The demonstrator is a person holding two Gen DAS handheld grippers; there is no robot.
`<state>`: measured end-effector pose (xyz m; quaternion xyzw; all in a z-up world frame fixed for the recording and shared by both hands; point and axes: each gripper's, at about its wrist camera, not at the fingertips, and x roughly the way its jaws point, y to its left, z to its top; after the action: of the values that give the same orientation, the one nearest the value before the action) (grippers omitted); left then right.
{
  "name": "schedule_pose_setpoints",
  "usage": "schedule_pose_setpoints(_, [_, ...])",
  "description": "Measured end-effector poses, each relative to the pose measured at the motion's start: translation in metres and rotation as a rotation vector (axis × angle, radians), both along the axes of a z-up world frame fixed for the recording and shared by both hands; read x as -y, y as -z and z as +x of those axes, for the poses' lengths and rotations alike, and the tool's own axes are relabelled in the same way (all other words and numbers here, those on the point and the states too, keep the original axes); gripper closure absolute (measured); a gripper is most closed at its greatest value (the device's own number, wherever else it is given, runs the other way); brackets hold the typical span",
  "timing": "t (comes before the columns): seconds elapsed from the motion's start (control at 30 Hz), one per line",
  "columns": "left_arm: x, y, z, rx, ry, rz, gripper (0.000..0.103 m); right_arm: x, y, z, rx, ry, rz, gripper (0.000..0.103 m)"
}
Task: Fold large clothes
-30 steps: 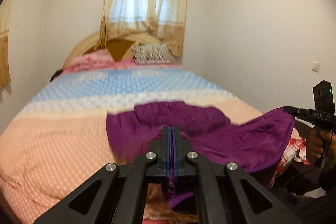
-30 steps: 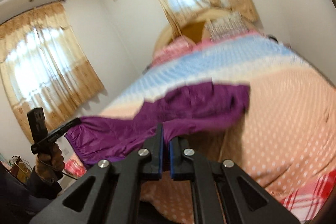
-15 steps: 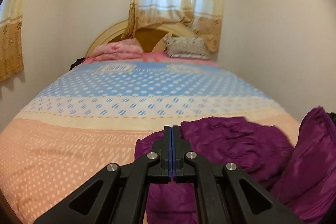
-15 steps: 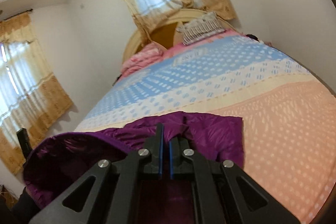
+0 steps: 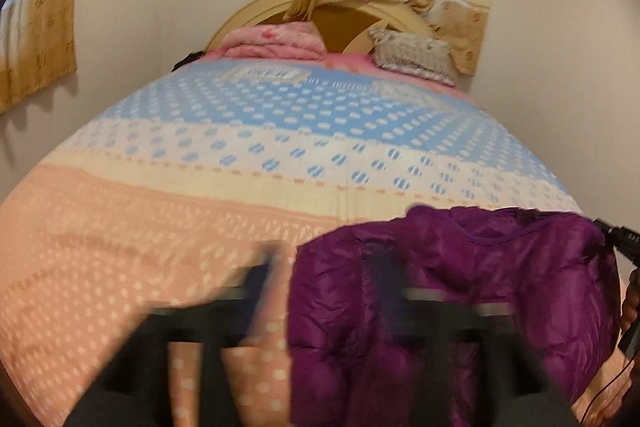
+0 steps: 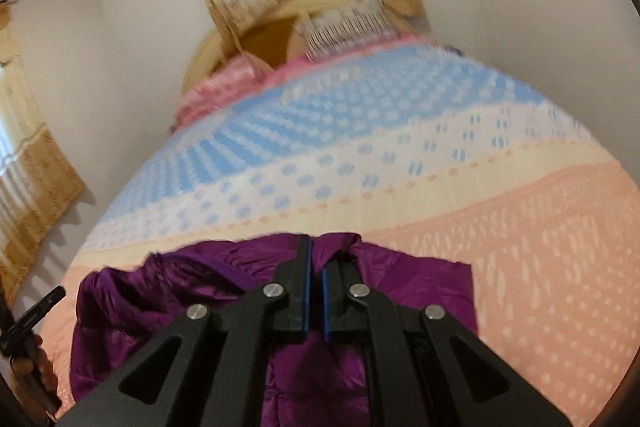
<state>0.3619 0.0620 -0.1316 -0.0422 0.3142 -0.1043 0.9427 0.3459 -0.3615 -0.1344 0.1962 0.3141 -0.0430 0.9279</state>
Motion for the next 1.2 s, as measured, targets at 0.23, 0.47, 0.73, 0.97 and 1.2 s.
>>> schedule_pose_setpoints(0.23, [0.060, -0.008, -0.014, 0.091, 0.095, 0.127, 0.018, -0.012, 0.008, -0.016, 0.002, -0.015, -0.089, 0.025])
schedule_pose_setpoints(0.47, [0.080, 0.025, 0.031, -0.051, 0.139, 0.186, 0.018, -0.003, 0.010, -0.013, -0.041, -0.037, -0.187, 0.025])
schedule_pose_setpoints(0.73, [0.082, 0.031, 0.033, -0.028, 0.206, 0.129, 0.100, 0.000, 0.032, 0.000, -0.097, -0.134, -0.140, 0.094])
schedule_pose_setpoints(0.97, [0.069, -0.005, 0.041, 0.090, 0.124, 0.112, 0.100, -0.002, 0.000, 0.005, -0.002, -0.083, -0.219, 0.096])
schedule_pose_setpoints(1.2, [0.078, 0.046, 0.079, -0.039, 0.063, 0.165, 0.100, -0.001, 0.031, 0.027, -0.078, -0.022, -0.246, 0.096])
